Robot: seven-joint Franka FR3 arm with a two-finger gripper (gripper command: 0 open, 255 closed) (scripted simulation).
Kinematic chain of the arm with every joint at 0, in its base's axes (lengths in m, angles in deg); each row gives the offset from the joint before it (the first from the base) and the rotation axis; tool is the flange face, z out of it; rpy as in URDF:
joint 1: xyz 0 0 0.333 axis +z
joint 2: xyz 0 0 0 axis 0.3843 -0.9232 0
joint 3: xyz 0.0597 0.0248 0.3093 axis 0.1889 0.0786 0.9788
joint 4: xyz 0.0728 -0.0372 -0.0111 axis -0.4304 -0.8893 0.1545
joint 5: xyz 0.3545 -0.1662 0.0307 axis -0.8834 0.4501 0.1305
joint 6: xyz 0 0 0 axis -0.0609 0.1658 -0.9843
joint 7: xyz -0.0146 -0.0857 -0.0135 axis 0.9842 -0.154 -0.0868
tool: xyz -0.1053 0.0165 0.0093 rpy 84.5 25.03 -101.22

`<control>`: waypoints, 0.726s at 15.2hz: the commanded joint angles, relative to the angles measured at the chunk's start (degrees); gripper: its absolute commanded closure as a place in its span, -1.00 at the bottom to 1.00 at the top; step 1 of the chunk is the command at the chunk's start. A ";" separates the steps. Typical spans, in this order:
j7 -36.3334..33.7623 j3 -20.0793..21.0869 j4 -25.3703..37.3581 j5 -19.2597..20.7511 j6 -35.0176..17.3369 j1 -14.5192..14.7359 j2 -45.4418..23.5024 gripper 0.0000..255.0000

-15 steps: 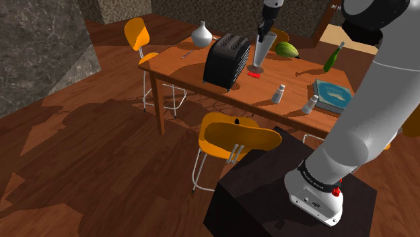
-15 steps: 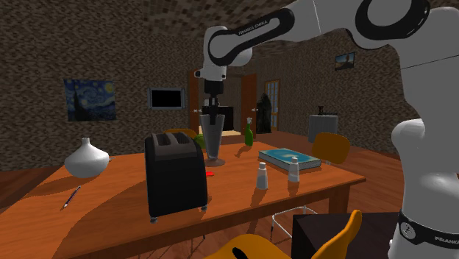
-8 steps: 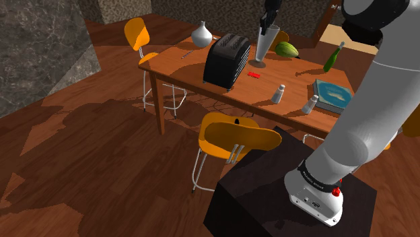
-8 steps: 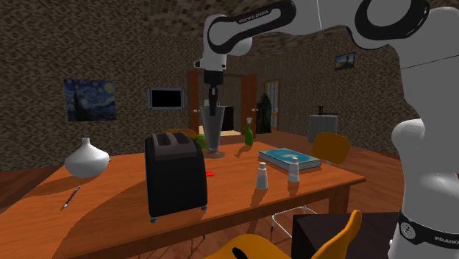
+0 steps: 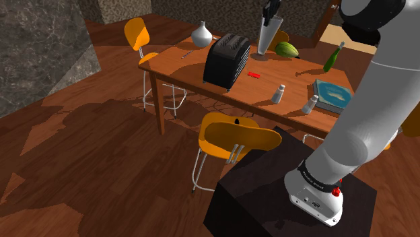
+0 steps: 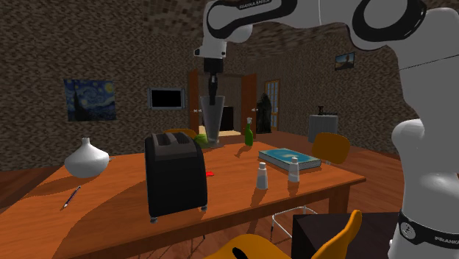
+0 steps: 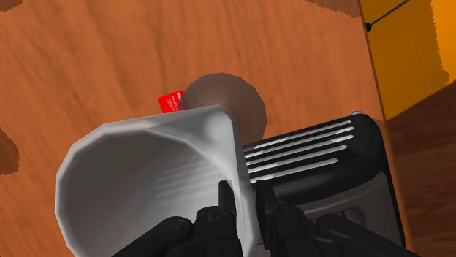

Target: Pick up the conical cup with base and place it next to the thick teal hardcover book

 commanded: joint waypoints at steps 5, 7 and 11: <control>0.83 -0.13 6.95 -0.69 5.30 -0.66 -1.62 1.00; 1.11 -0.16 9.60 -0.99 7.21 -0.94 -2.37 1.00; 1.72 -0.24 15.60 -1.74 11.31 -1.69 -4.30 1.00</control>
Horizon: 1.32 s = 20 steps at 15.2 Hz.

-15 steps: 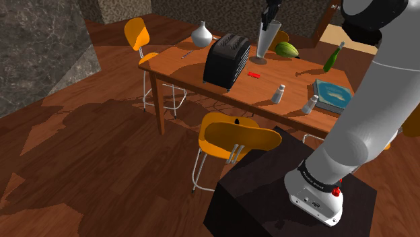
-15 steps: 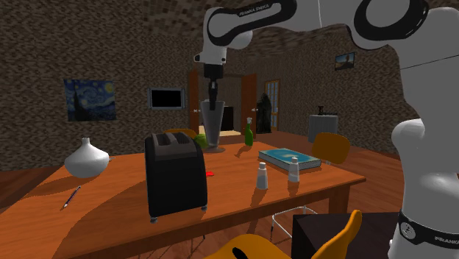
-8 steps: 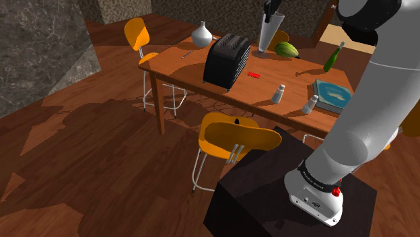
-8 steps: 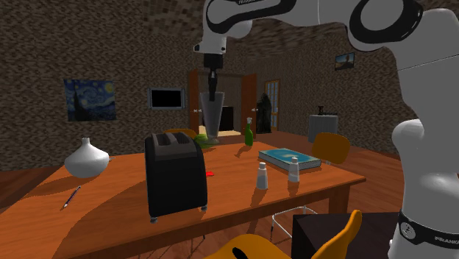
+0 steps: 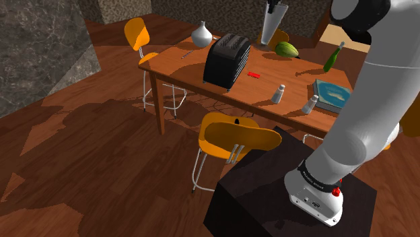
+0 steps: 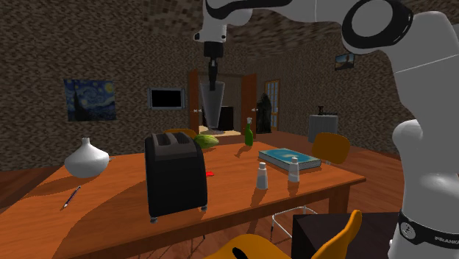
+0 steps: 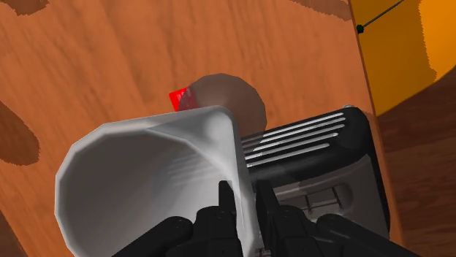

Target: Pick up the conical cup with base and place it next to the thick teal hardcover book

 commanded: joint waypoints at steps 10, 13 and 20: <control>2.09 -0.36 14.08 -1.85 9.89 -2.65 -4.12 1.00; 3.65 -1.33 1.72 0.58 5.45 -1.73 4.25 1.00; 7.84 -3.23 -15.35 4.82 0.58 -2.84 17.76 1.00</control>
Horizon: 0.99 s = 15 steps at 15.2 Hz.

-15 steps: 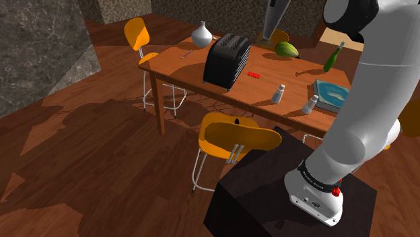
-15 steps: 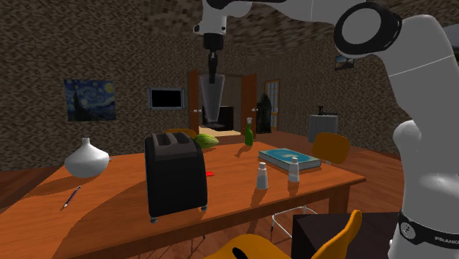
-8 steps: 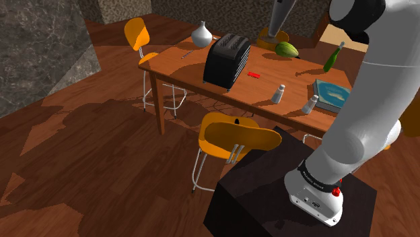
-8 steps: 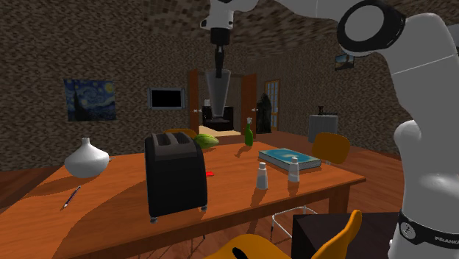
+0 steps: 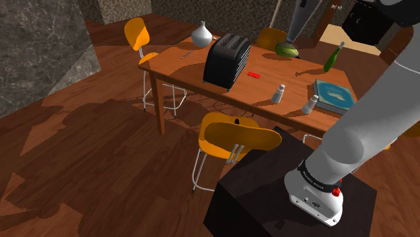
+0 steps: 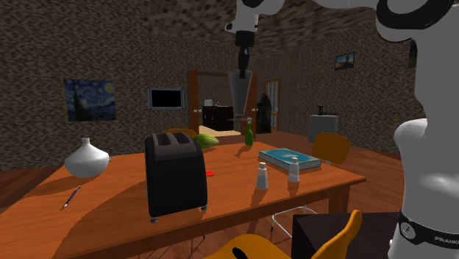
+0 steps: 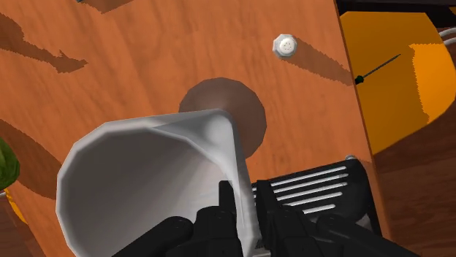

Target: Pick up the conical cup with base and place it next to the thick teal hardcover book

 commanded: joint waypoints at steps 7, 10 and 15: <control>5.63 -2.70 -13.71 4.42 -2.83 -2.63 12.65 1.00; 8.30 -4.14 -16.66 5.69 -3.10 -3.94 16.01 1.00; 13.29 -7.00 -20.03 7.60 -3.16 -6.24 20.56 1.00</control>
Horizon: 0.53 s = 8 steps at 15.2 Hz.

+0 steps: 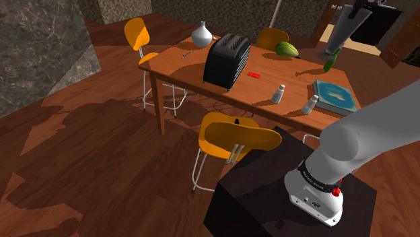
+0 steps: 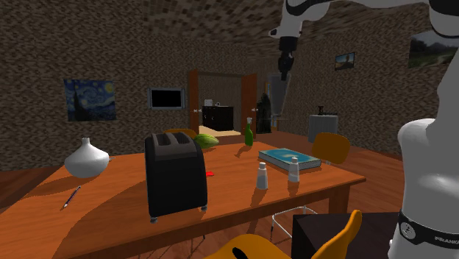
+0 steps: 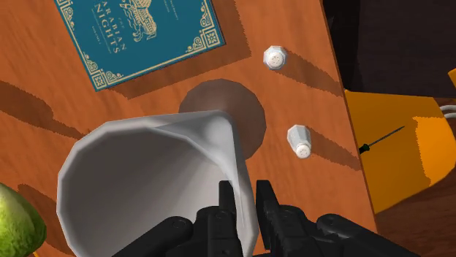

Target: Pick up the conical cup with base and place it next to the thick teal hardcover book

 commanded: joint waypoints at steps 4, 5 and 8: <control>5.34 -3.17 -2.45 1.90 0.13 -2.27 3.97 1.00; 6.51 -3.94 -2.63 2.20 0.20 -2.69 4.50 1.00; 10.20 -6.45 -2.76 2.94 0.42 -3.88 5.72 1.00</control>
